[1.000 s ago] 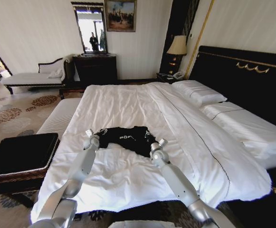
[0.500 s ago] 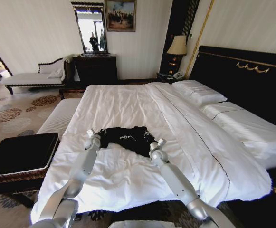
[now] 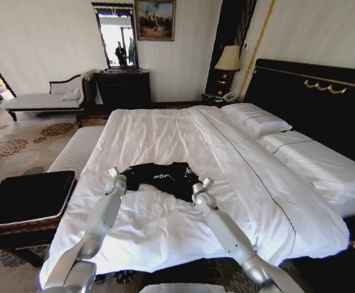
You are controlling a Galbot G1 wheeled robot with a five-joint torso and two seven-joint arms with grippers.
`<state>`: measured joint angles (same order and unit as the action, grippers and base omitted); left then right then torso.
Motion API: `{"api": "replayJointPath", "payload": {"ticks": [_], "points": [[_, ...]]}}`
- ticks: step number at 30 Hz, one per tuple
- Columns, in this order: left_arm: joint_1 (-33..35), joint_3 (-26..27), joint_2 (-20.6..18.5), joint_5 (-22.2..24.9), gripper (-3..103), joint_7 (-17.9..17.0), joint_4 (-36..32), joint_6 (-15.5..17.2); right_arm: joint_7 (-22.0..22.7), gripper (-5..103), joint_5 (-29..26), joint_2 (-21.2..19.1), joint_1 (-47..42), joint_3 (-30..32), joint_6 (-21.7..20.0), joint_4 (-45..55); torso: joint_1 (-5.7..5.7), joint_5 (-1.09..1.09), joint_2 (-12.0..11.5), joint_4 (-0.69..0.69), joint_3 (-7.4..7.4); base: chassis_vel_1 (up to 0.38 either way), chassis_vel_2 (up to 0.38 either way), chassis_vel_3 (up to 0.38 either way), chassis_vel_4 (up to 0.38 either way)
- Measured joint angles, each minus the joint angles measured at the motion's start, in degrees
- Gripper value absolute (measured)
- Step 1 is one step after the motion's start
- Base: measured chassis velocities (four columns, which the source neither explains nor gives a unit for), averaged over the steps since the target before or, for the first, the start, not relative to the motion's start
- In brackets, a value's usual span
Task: Fold the clothes on the bed and place them into the basket.
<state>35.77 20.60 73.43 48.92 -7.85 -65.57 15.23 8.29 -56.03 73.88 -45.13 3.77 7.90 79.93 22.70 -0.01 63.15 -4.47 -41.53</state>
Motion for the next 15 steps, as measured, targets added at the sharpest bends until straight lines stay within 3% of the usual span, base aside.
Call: {"api": "replayJointPath", "payload": {"ticks": [2, 4, 8, 10, 11, 15], "points": [[1.72, 0.61, -3.21, 4.5, 0, -0.52, -9.16, -0.33, -3.99, 0, -2.15, -2.77, -0.37, 0.53, 2.28, 4.09, 0.0, 0.01, 0.0, 0.01, 0.0, 0.0, 0.0, 0.0, 0.0], [2.02, 0.84, -4.01, 5.49, 0, -0.89, -11.24, -0.39, -4.62, 0, -2.72, -3.64, -0.37, 0.59, 2.61, 5.21, -0.01, 0.02, 0.0, 0.01, 0.0, 0.0, 0.0, 0.0, 0.0], [4.28, 3.69, -9.89, 13.69, 0, -3.0, -26.5, -0.91, -7.56, 0, -7.36, -11.75, -0.01, 1.26, 3.61, 15.93, -0.01, 0.01, 0.0, -0.02, 0.01, 0.0, 0.0, 0.0, 0.0], [4.6, 4.21, -10.75, 14.7, 0, -3.29, -28.3, -0.96, -7.97, 0, -8.0, -12.67, 0.15, 1.46, 3.68, 17.49, -0.01, 0.01, 0.0, -0.02, 0.01, 0.0, 0.0, 0.0, 0.0], [5.49, 5.73, -12.92, 16.67, 0, -3.79, -32.99, -1.24, -8.95, 0, -10.04, -14.89, 1.03, 2.11, 3.88, 21.51, -0.02, 0.01, 0.0, -0.01, 0.01, 0.0, 0.0, 0.0, 0.0], [6.49, 8.36, -17.54, 20.35, 0, -4.83, -40.16, -1.61, -10.44, 0, -13.22, -18.03, 3.84, 3.05, 4.15, 26.55, -0.02, -0.01, 0.01, 0.04, 0.01, 0.0, 0.0, 0.0, 0.0]]}}
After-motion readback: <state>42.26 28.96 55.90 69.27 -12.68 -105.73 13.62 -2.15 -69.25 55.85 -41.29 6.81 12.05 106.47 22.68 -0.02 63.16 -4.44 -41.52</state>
